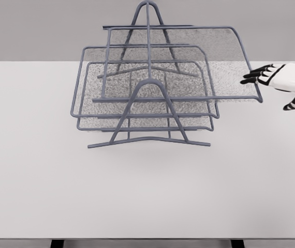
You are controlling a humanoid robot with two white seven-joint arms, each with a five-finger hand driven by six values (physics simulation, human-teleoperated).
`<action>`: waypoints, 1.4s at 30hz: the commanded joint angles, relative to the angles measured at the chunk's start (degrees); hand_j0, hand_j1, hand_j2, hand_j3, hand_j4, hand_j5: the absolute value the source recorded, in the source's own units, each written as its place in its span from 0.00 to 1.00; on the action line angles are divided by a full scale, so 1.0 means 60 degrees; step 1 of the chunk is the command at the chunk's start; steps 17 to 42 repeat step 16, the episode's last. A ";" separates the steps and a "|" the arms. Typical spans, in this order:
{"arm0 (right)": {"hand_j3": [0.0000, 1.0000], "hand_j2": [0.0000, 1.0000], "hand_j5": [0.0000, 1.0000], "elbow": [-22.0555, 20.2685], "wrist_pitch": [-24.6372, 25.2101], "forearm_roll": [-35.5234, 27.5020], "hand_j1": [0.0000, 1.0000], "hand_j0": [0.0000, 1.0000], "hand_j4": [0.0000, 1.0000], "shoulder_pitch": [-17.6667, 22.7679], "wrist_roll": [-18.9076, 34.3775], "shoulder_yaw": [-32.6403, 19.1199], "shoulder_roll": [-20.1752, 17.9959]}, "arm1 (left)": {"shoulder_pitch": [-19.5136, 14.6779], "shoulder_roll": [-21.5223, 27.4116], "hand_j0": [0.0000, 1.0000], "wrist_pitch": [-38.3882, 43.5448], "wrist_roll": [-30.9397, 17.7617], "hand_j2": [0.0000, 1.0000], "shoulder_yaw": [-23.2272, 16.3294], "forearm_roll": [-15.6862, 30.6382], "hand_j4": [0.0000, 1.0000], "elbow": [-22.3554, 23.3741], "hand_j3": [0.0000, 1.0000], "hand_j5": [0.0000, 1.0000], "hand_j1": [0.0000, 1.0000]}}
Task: Pull out the upper folder box with right arm
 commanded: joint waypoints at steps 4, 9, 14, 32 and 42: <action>1.00 1.00 1.00 -0.0012 0.0022 -0.0490 1.00 1.00 1.00 0.0000 -0.0002 -0.0271 -0.0071 | 0.0000 0.0000 1.00 -0.0010 -0.0001 1.00 -0.0009 0.0003 1.00 -0.0003 1.00 1.00 1.00; 1.00 1.00 1.00 0.0032 0.0022 -0.1106 1.00 1.00 1.00 0.0015 -0.0017 -0.0447 -0.0056 | 0.0000 0.0000 1.00 0.0005 -0.0001 1.00 0.0005 0.0003 1.00 -0.0003 1.00 1.00 1.00; 1.00 1.00 1.00 0.0061 0.0022 -0.1120 1.00 1.00 1.00 0.0088 -0.0017 -0.0564 0.0046 | 0.0000 0.0000 1.00 0.0005 -0.0001 1.00 0.0005 0.0003 1.00 0.0012 1.00 1.00 1.00; 1.00 1.00 1.00 -0.0012 0.0022 -0.1135 1.00 1.00 1.00 0.0088 -0.0017 -0.0594 0.0032 | 0.0000 0.0000 1.00 0.0005 -0.0001 1.00 -0.0010 0.0003 1.00 -0.0003 1.00 1.00 1.00; 1.00 1.00 1.00 -0.0012 0.0022 -0.1135 1.00 1.00 1.00 0.0088 -0.0017 -0.0594 0.0032 | 0.0000 0.0000 1.00 0.0005 -0.0001 1.00 -0.0010 0.0003 1.00 -0.0003 1.00 1.00 1.00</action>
